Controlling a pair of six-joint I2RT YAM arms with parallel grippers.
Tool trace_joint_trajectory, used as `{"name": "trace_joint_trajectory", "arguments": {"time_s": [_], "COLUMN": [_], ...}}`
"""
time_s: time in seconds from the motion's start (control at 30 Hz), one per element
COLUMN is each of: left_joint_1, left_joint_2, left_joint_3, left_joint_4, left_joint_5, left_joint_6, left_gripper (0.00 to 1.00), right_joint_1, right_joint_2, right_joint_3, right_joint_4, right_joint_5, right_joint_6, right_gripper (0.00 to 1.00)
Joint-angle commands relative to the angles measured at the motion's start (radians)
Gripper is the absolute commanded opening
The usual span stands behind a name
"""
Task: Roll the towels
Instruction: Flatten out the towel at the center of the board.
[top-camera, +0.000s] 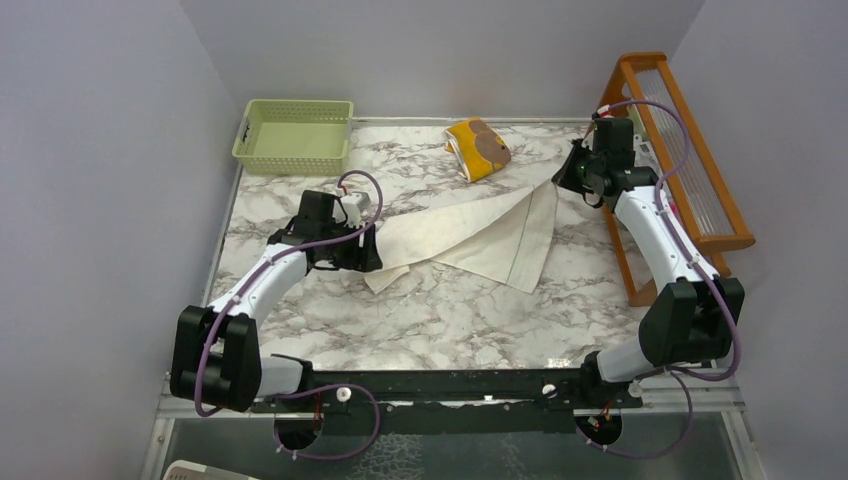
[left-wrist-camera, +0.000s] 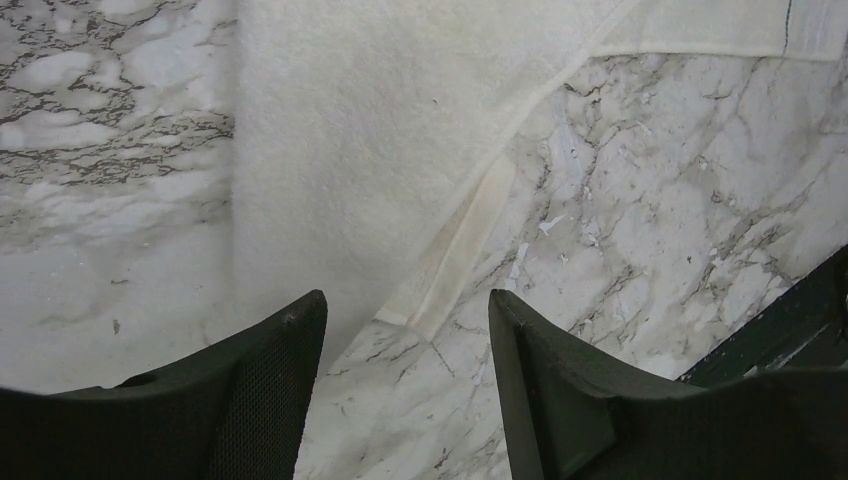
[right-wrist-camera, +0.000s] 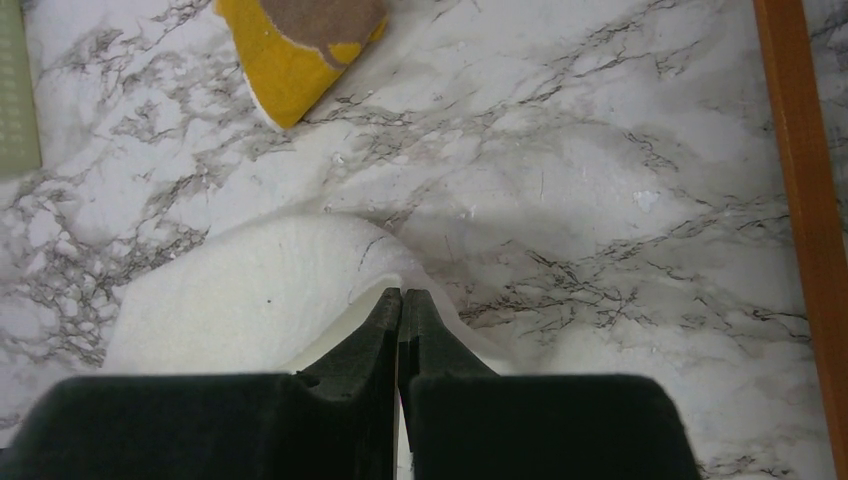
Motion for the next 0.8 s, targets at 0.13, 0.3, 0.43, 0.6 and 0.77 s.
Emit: {"name": "trace_joint_trajectory", "arguments": {"time_s": [0.13,0.3,0.43,0.6,0.77], "left_joint_1": [-0.028,-0.039,-0.074,-0.120,-0.156], "left_joint_2": [-0.005,-0.014,0.009,0.062,0.102], "left_joint_3": [0.025,0.051,0.062,0.076,0.092], "left_joint_4": [-0.012,-0.060,-0.066,-0.070,-0.079], "left_joint_5": [-0.156,-0.204,-0.190,-0.163,-0.173], "left_joint_6": [0.065,0.105,0.126,0.146,0.157], "left_gripper": [0.63,0.63,0.63,0.63,0.63], "right_joint_1": [-0.037,-0.123,-0.151,-0.161,-0.173], "right_joint_2": [-0.022,-0.022,-0.019,-0.020,-0.023], "right_joint_3": [-0.012,-0.008,-0.011,-0.026,-0.023], "right_joint_4": [0.022,0.015,0.022,0.033,0.029], "right_joint_5": [-0.074,-0.174,-0.192,-0.208,-0.208], "right_joint_6": [0.022,0.054,0.068,0.074,0.071], "right_gripper": [0.01,0.01,0.00,0.00,0.00]}}
